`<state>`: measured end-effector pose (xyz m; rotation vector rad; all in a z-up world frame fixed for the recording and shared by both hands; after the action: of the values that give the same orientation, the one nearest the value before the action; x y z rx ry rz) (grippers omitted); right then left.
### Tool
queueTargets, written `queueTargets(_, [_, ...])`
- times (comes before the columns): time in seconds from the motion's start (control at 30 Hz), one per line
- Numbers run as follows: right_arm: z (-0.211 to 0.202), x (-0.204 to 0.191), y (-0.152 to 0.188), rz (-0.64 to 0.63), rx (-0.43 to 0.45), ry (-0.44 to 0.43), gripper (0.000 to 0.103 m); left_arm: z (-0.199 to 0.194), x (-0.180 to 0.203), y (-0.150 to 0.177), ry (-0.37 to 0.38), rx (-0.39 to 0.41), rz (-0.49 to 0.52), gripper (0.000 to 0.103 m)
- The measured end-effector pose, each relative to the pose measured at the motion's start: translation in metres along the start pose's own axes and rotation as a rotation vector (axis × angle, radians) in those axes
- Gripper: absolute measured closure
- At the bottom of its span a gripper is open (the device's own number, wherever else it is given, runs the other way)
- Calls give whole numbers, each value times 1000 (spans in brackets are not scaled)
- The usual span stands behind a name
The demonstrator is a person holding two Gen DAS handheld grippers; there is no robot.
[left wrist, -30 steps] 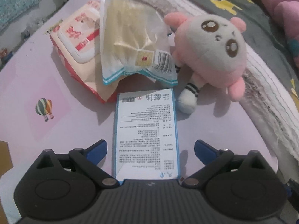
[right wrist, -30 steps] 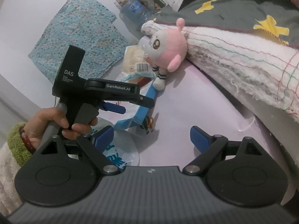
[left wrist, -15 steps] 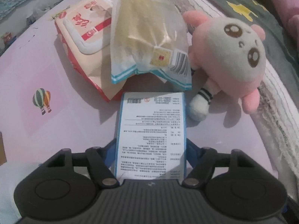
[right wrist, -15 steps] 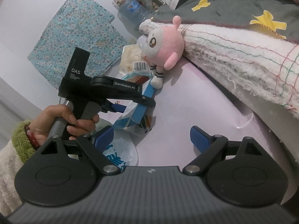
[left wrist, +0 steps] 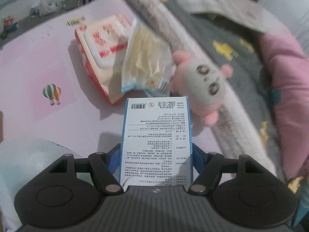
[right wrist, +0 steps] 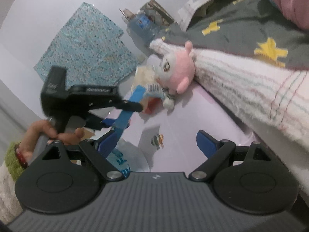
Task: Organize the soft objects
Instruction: 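Grasp the clear bag of gold snacks with the right tool while the left tool holds the carton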
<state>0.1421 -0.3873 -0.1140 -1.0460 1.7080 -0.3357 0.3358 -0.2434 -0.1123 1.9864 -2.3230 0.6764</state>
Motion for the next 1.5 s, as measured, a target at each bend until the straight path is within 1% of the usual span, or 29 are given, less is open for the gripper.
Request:
queueTargets(0.13, [-1,-7,-27,-34,48,-11,14,-43,4,-5,45,86,-9,30])
queueTargets(0.23, [9,-15,-54,-68,65,-33,14,-78,3,-4,64,144,-12,30])
queueTargets(0.33, [35,-26,-84,-91,47,-66,14,-120,1,-5,76,217,3,30])
queueTargets(0.43, [75,-41,-108,-126,-19,-101,14,-165,-9,-1,89,286,15,30])
queueTargets(0.53, [128,-55,-127,-179,-109,-61,14,-211,-25,7,80,357,18,30])
queueTargets(0.57, [146,-58,-132,-192,-132,-35,14,-224,-33,9,71,378,11,30])
queueTargets(0.67, [202,-63,-139,-259,-223,73,14,-257,-60,20,44,431,-22,30])
queueTargets(0.77, [244,-63,-140,-316,-287,167,14,-285,-93,32,-7,481,-63,30])
queueTargets(0.87, [279,-57,-134,-367,-345,268,14,-302,-128,45,-57,509,-111,30])
queueTargets(0.9, [287,-55,-132,-377,-360,291,14,-305,-140,49,-72,512,-128,30])
queueTargets(0.97, [299,-52,-124,-390,-389,301,13,-306,-166,56,-100,510,-163,30])
queueTargets(1.07, [310,-44,-117,-401,-433,310,13,-294,-201,66,-122,482,-223,30])
queueTargets(1.17, [310,-44,-113,-428,-443,328,15,-269,-231,74,-129,419,-274,30])
queueTargets(1.2, [310,-44,-113,-430,-445,332,16,-260,-242,79,-133,396,-288,30])
queueTargets(1.23, [308,-45,-113,-432,-447,336,21,-248,-252,80,-140,370,-310,30])
queueTargets(1.27, [307,-46,-113,-435,-449,342,26,-240,-262,83,-137,354,-329,30])
queueTargets(1.33, [306,-46,-114,-448,-447,362,31,-217,-275,87,-110,300,-368,30])
queueTargets(1.37, [304,-45,-114,-449,-443,363,32,-207,-283,97,-97,273,-387,30])
queueTargets(1.5, [300,-44,-114,-447,-423,370,36,-167,-297,102,-76,188,-425,30])
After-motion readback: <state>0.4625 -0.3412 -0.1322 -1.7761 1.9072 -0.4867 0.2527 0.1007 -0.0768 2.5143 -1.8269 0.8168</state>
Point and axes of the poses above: each gripper's, at about its wrist camera, not at the fingertips, and z roughly the way its jaws point, x to its right, y to its underside, the point moved 9 cm from there along z, roughly the way its jaws point, and after that the axes turned 6 degrees about -z, right-handed, at the moved point
